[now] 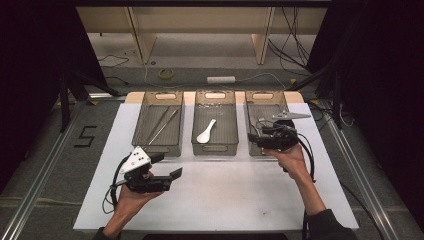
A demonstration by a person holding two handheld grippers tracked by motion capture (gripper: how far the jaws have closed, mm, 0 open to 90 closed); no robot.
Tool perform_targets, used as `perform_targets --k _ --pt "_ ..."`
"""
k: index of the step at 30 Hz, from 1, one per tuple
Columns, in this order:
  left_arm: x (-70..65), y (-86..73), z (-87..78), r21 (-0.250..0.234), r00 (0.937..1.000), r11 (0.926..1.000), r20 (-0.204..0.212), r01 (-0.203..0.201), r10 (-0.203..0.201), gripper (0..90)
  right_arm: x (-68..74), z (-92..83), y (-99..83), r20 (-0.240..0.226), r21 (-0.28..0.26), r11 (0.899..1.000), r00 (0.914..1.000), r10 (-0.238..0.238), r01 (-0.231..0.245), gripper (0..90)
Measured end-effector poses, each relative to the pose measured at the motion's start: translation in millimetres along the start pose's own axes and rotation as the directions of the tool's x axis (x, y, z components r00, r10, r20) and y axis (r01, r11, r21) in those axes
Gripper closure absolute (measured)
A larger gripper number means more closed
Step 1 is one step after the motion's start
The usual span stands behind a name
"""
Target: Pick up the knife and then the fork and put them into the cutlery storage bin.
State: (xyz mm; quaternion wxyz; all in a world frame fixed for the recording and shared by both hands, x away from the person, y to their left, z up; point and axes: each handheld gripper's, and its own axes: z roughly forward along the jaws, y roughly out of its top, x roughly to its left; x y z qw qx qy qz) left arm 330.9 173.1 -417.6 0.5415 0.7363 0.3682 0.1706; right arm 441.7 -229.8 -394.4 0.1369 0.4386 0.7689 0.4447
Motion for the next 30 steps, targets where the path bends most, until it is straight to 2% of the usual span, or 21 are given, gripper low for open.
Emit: perform_targets --k 8,14,20,30 --pt "0.5 0.1 0.5 0.005 1.0 1.0 0.001 0.003 -0.003 15.8 13.0 -9.7 -9.3 -0.055 -0.068 0.998 0.9984 -0.013 0.009 31.0" --pt "1.4 0.1 0.0 0.006 1.0 1.0 -0.005 0.004 -0.004 15.8 22.2 -13.3 -17.8 -0.078 -0.087 0.996 0.9964 -0.032 0.025 30.4" --pt "0.8 0.4 0.5 0.006 1.0 1.0 -0.004 0.001 -0.001 15.8 31.4 -16.7 -26.9 -0.102 -0.102 0.993 0.9921 -0.073 0.062 29.6" --pt "0.9 -0.2 -1.6 0.006 1.0 1.0 0.0 0.0 0.0 15.8 40.1 -29.7 -46.3 -0.12 -0.125 0.99 0.9894 -0.082 0.067 28.2"
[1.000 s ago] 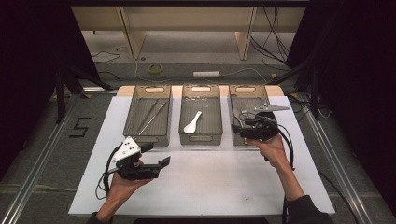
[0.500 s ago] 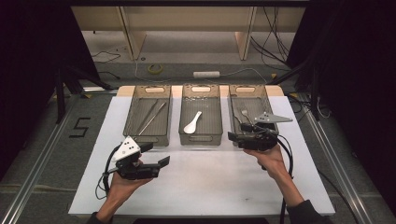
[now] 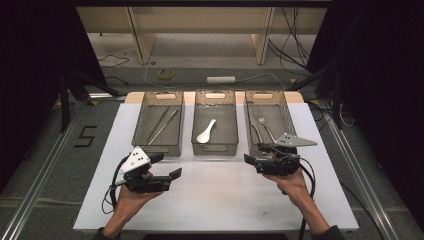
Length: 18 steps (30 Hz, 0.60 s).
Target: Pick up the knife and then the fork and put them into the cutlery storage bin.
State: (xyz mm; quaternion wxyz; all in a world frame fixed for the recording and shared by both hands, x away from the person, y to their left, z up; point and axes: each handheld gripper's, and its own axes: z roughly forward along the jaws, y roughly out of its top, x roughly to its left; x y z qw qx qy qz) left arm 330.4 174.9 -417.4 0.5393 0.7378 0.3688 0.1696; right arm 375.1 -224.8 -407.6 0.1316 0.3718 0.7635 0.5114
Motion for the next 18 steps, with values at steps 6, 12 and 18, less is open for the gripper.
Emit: perform_targets --k 6,12,18 --pt "2.0 -0.3 -0.9 -0.004 0.9999 0.9999 0.005 0.009 -0.009 15.8 7.9 -7.9 -11.8 0.002 -0.016 1.0 1.0 -0.007 0.007 26.6" --pt "1.3 -0.5 -0.2 0.0 0.9999 1.0 0.006 0.01 -0.01 15.8 12.6 -15.8 -22.5 0.001 -0.04 0.999 1.0 0.007 -0.007 25.2" --pt "1.2 -0.6 0.3 0.005 0.9999 0.9999 0.012 0.009 -0.009 15.8 17.8 -18.8 -31.6 0.002 -0.028 1.0 0.9999 0.013 -0.013 23.4"
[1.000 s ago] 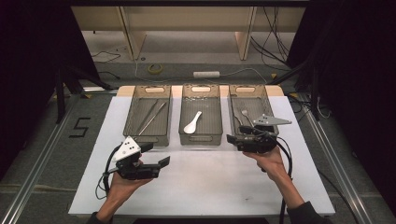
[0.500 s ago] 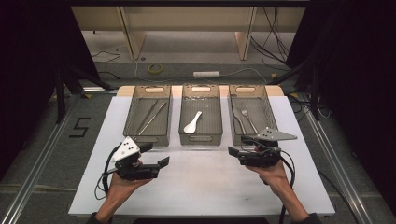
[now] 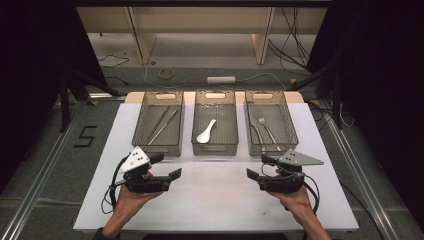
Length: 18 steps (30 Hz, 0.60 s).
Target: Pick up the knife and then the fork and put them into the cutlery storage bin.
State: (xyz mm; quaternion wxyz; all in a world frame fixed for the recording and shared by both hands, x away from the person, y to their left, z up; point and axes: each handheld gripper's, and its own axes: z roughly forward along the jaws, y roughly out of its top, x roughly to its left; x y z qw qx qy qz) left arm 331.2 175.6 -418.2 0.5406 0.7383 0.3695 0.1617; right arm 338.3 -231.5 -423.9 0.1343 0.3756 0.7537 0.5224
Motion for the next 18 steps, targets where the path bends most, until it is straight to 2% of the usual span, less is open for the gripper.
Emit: perform_targets --k 18 --pt "-0.1 -0.5 0.2 0.004 1.0 1.0 0.007 0.002 -0.002 15.8 4.9 -7.4 -12.2 0.028 0.004 1.0 0.9995 -0.012 0.011 23.2"
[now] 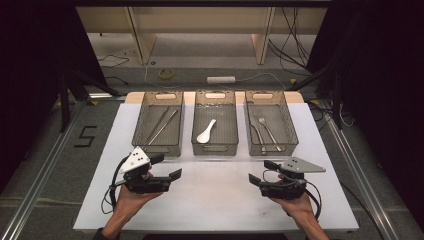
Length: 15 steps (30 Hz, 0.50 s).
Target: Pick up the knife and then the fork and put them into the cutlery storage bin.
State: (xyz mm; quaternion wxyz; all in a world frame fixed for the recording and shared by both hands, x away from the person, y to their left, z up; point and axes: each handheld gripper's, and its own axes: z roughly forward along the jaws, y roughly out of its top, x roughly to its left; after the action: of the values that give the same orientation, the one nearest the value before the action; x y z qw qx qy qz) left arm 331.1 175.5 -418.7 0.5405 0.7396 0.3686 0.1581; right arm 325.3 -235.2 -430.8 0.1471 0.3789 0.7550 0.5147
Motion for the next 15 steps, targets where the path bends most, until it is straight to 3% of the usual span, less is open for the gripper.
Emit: perform_targets --k 15 --pt "-0.1 0.1 0.4 0.001 1.0 1.0 0.004 -0.002 0.002 15.7 0.8 1.3 -2.5 0.018 0.014 1.0 0.9997 -0.015 0.015 21.9"
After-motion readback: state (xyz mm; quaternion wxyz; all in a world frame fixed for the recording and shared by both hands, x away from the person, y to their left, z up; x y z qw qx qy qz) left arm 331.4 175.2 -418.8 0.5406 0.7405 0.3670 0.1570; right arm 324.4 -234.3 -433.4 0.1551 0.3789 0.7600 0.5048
